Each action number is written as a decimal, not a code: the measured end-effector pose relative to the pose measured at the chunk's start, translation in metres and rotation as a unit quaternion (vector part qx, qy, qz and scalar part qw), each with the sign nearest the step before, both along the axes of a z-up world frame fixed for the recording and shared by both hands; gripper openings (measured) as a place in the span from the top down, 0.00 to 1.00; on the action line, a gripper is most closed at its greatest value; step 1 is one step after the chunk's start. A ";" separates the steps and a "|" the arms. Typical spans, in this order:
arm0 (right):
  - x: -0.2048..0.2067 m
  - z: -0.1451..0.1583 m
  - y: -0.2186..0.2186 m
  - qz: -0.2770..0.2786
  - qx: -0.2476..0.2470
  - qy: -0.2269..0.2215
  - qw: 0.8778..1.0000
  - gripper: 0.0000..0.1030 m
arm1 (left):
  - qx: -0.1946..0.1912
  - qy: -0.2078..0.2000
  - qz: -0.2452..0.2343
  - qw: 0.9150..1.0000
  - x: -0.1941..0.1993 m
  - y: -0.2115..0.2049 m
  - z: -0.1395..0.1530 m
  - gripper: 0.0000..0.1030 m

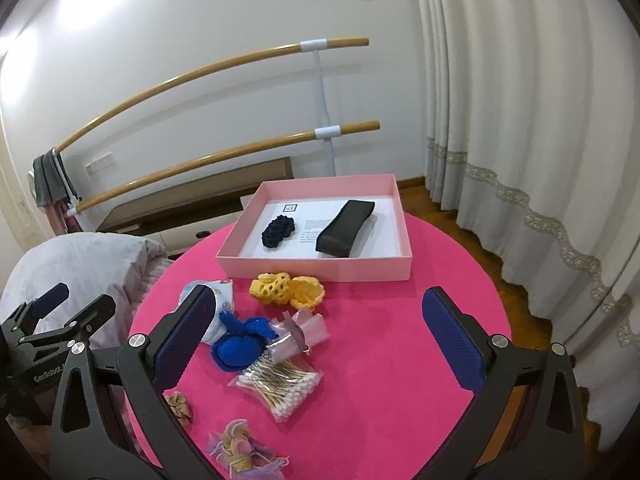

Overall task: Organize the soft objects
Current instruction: 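Withdraw both tools from the box back over the table, then grasp the beige scrunchie with the left tool while the right grasps the lilac bow, then carry scrunchie and bow into the pink box and open both tools, then withdraw both tools from the box back over the table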

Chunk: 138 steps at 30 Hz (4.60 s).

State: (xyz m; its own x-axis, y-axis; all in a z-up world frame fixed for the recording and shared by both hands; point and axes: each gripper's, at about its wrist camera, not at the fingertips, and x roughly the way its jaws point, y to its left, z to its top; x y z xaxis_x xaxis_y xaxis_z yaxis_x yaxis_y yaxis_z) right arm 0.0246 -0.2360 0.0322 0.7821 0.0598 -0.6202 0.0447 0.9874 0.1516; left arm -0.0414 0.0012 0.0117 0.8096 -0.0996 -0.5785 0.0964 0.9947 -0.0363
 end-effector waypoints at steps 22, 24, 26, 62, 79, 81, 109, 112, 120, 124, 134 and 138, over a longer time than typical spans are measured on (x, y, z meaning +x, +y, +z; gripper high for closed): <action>-0.048 -0.048 0.028 0.090 -0.010 0.063 0.994 0.00 | 0.036 0.079 -0.005 0.996 -0.016 0.004 -0.064 0.00; -0.053 -0.054 0.033 0.100 -0.014 0.070 0.992 0.00 | 0.041 0.091 -0.010 0.995 -0.018 0.005 -0.075 0.00; -0.056 -0.060 0.038 0.106 -0.014 0.078 0.991 0.00 | 0.045 0.105 -0.012 0.993 -0.018 0.005 -0.087 0.00; -0.043 -0.130 0.054 0.161 0.042 0.168 0.972 0.70 | 0.005 0.181 -0.095 0.979 0.015 -0.009 -0.135 0.82; 0.010 -0.061 -0.002 0.113 0.024 0.092 0.989 0.70 | 0.014 0.089 -0.095 0.991 0.065 -0.015 -0.046 0.80; 0.029 -0.047 -0.007 0.108 0.015 0.077 0.991 0.70 | 0.014 0.076 -0.092 0.993 0.082 -0.018 -0.032 0.79; 0.301 -0.044 -0.051 0.061 0.026 0.126 0.990 0.68 | -0.029 0.153 -0.117 0.981 0.413 -0.114 -0.021 0.78; 0.310 -0.049 -0.050 0.061 0.028 0.131 0.989 0.68 | -0.026 0.160 -0.116 0.980 0.433 -0.124 -0.030 0.78; 0.336 -0.072 -0.046 0.058 0.038 0.156 0.985 0.66 | -0.016 0.181 -0.108 0.977 0.481 -0.146 -0.054 0.52; 0.341 -0.083 -0.048 0.046 0.056 0.162 0.984 0.57 | 0.010 0.155 -0.092 0.984 0.483 -0.150 -0.055 0.23; 0.319 -0.074 -0.070 0.019 0.103 0.134 0.985 0.00 | 0.001 0.120 -0.063 0.991 0.451 -0.126 -0.026 0.01; 0.291 -0.049 -0.069 0.021 0.100 0.109 0.989 0.00 | 0.016 0.081 -0.050 0.995 0.401 -0.108 -0.008 0.00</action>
State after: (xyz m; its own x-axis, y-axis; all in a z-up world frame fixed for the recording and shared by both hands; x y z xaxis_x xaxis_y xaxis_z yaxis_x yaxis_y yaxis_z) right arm 0.3156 -0.3053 -0.0172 0.6261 0.2271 -0.7459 0.0574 0.9407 0.3345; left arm 0.3599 -0.1073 0.0035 0.6924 -0.1538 -0.7049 0.1902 0.9814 -0.0274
